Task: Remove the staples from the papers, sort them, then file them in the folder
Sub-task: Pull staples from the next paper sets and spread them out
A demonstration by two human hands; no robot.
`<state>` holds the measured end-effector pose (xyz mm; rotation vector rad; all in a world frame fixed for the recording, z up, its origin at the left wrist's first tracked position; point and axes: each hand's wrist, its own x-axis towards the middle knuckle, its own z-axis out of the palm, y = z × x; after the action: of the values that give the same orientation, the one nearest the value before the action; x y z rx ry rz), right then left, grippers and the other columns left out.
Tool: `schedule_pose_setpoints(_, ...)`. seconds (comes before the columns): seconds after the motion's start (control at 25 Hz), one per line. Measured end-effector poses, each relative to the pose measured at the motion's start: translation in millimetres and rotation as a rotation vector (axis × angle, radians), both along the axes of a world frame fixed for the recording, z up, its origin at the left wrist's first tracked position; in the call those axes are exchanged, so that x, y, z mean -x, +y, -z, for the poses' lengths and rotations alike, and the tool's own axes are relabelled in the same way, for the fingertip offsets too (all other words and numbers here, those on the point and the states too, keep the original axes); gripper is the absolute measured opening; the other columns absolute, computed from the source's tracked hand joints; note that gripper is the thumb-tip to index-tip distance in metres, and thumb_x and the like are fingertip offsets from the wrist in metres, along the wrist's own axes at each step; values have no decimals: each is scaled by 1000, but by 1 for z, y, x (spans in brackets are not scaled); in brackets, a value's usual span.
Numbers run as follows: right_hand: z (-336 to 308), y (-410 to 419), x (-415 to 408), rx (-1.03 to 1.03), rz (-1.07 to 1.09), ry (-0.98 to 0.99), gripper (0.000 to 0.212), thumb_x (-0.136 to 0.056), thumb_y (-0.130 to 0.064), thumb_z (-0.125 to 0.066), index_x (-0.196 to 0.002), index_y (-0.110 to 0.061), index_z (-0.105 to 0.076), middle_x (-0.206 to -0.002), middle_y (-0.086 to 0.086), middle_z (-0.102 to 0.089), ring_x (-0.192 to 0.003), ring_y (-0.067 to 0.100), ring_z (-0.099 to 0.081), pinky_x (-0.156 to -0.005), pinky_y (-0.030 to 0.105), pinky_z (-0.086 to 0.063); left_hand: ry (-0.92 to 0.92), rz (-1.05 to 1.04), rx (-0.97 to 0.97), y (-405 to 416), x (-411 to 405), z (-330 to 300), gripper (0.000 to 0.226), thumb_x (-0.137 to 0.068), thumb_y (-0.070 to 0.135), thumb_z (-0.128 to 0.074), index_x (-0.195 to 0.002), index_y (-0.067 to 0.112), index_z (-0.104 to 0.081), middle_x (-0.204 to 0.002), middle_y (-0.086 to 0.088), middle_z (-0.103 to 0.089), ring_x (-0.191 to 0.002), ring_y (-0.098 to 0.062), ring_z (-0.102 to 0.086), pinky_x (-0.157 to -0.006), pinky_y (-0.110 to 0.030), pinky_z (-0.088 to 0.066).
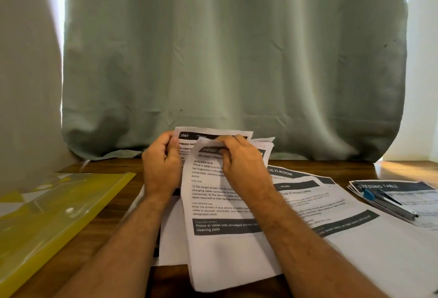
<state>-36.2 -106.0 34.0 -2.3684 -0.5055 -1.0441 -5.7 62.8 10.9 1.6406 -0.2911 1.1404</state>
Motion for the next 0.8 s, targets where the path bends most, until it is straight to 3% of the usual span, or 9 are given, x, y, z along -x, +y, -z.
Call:
schedule_pose_setpoints(0.08, -2, 4, -3, -57, 4, -35, 46, -105, -25, -43, -150, -26, -38, -124, 0, -56, -105, 13, -55, -97, 27, -49, -97, 51, -96, -8, 10, -1, 19, -105, 20, -48, -103, 21, -66, -86, 13, -68, -78, 3, -67, -58, -9, -50)
schedule_pose_setpoints(0.2, -2, 7, -7, -77, -9, -73, 51, -105, -29, -41, -154, -27, -28, -119, 1, -55, -99, 13, -56, -92, 31, -53, -146, 102, -168, -12, 15, 0, 20, -102, 28, -45, -104, 24, -64, -83, 17, -67, -77, 2, -68, -57, -9, -50)
schedule_pose_setpoints(0.36, -1, 9, -11, -101, -22, -106, 50, -105, -30, -42, -153, -24, -32, -115, 2, -55, -95, 11, -54, -89, 30, -54, -165, 119, -298, -11, 13, 0, 27, -97, 45, -53, -106, 23, -65, -84, 14, -69, -76, -2, -68, -58, -11, -51)
schedule_pose_setpoints(0.52, 2, 9, -14, -127, -63, -143, 45, -102, -26, -50, -146, -24, -46, -126, 2, -50, -93, 10, -56, -87, 29, -56, -139, -62, -370, -10, 4, 2, 14, -99, 19, -60, -112, 20, -67, -87, 10, -69, -74, -1, -66, -63, -14, -55)
schedule_pose_setpoints(0.64, 1, 1, -18, -147, -8, -113, 55, -98, -32, -58, -149, -33, -38, -150, -2, -28, -98, 8, -54, -86, 23, -56, -75, 12, -210, -9, 7, -2, 11, -102, 21, -57, -111, 20, -63, -88, 10, -70, -75, 0, -69, -60, -12, -54)
schedule_pose_setpoints(0.72, 0, -11, -22, -200, 96, -56, 72, -93, -35, -64, -153, -34, -25, -155, -2, -21, -121, 14, -47, -102, 35, -49, 12, 114, 12, -7, 9, -6, 7, -102, 22, -55, -107, 19, -59, -88, 9, -70, -77, 3, -70, -56, -13, -53)
schedule_pose_setpoints(0.8, -1, -27, -24, -310, 181, 88, 85, -88, -39, -70, -154, -29, -18, -154, 2, -24, -134, 23, -40, -109, 46, -41, 135, 189, 237, 0, 4, -10, 8, -103, 23, -54, -104, 17, -58, -88, 2, -72, -78, -8, -73, -56, -20, -56)
